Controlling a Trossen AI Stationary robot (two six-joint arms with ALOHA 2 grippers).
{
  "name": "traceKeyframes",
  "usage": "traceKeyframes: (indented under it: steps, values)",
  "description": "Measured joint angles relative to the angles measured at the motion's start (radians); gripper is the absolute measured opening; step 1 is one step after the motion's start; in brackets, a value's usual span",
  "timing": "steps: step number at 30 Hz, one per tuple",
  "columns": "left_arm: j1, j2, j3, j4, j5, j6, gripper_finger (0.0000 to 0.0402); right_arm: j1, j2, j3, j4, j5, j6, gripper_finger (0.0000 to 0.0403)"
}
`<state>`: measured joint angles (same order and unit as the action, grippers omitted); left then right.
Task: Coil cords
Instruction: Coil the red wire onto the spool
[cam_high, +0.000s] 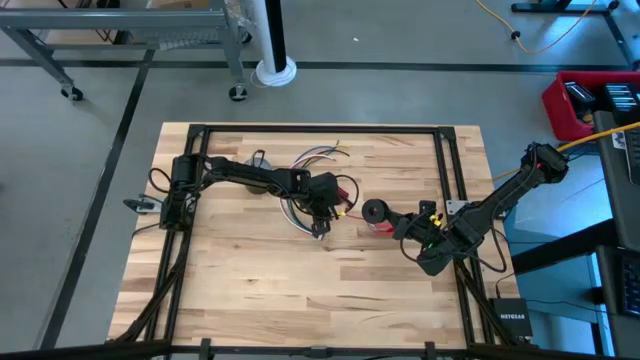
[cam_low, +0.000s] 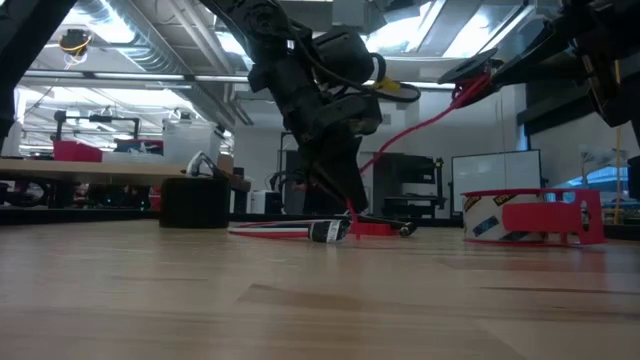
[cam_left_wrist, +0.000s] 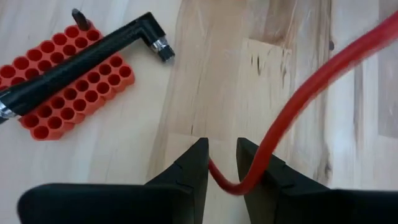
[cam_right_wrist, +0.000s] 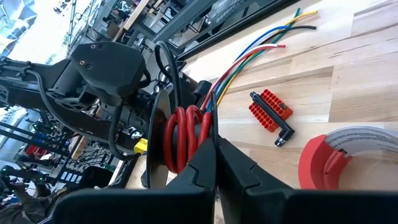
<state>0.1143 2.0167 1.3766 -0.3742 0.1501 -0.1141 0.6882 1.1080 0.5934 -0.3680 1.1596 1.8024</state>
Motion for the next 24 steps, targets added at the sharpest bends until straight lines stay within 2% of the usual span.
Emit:
traceKeyframes:
  steps: [6, 12, 24]
  values:
    - [0.0, 0.0, 0.0, 0.0, -0.007, 0.018, 0.0063, 0.0, 0.0, 0.0, 0.0, 0.0, 0.0, 0.0003]
    - [0.003, 0.0, 0.002, -0.018, -0.053, 0.017, 0.0008, 0.0, 0.0, 0.0, -0.001, -0.02, 0.0, 0.0003]
    - [0.064, -0.004, 0.003, -0.069, -0.064, 0.008, 0.0003, -0.002, 0.02, 0.0, -0.001, -0.09, 0.008, 0.0003]
